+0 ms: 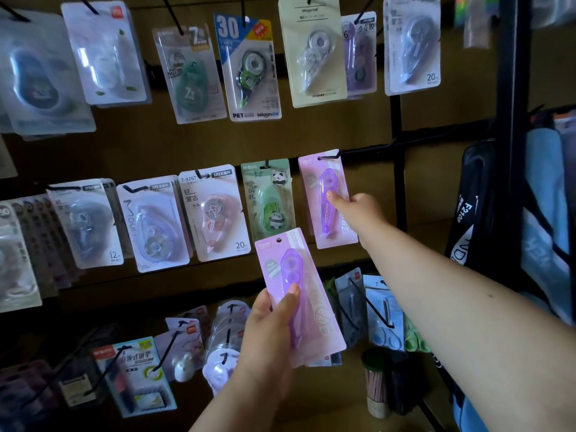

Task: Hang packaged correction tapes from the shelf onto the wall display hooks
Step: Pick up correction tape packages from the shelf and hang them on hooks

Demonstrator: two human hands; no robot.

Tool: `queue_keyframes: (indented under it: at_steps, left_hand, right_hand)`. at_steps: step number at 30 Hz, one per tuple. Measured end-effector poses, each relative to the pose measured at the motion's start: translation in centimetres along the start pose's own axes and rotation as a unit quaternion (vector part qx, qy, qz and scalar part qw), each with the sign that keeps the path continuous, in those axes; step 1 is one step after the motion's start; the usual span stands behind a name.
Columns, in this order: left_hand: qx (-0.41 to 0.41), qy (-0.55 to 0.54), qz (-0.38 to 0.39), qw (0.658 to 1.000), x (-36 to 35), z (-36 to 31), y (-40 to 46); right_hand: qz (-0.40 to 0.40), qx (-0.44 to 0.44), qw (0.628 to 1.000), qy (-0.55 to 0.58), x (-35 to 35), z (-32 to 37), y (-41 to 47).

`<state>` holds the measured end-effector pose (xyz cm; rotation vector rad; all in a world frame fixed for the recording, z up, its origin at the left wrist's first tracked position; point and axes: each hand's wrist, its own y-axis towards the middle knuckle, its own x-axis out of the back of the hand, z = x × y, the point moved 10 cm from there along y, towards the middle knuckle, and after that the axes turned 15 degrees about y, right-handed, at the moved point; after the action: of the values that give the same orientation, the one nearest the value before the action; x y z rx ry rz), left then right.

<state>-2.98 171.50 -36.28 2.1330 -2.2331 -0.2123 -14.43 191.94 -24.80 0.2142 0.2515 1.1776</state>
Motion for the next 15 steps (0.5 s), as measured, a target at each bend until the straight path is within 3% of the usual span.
queue_keyframes:
  at_steps: [6, 8, 12, 15]
  left_hand:
    - [-0.002, 0.004, -0.011, 1.000, -0.5, -0.2, 0.1]
    - [-0.004, 0.003, -0.017, 1.000, -0.5, -0.5, 0.1]
    - [-0.006, -0.015, -0.015, 1.000, -1.0, -1.2, 0.1]
    - [-0.021, -0.025, -0.012, 0.999, -1.4, -2.2, 0.1]
  right_hand:
    - [-0.105, 0.121, 0.985, -0.067, 2.8, 0.8, -4.3]
    - [-0.064, 0.137, 0.988, -0.032, 2.2, 0.7, -6.6]
    - [0.101, 0.045, 0.993, 0.042, -0.9, -1.5, -11.2]
    - [0.161, 0.024, 0.986, 0.043, -2.0, -1.9, -13.4]
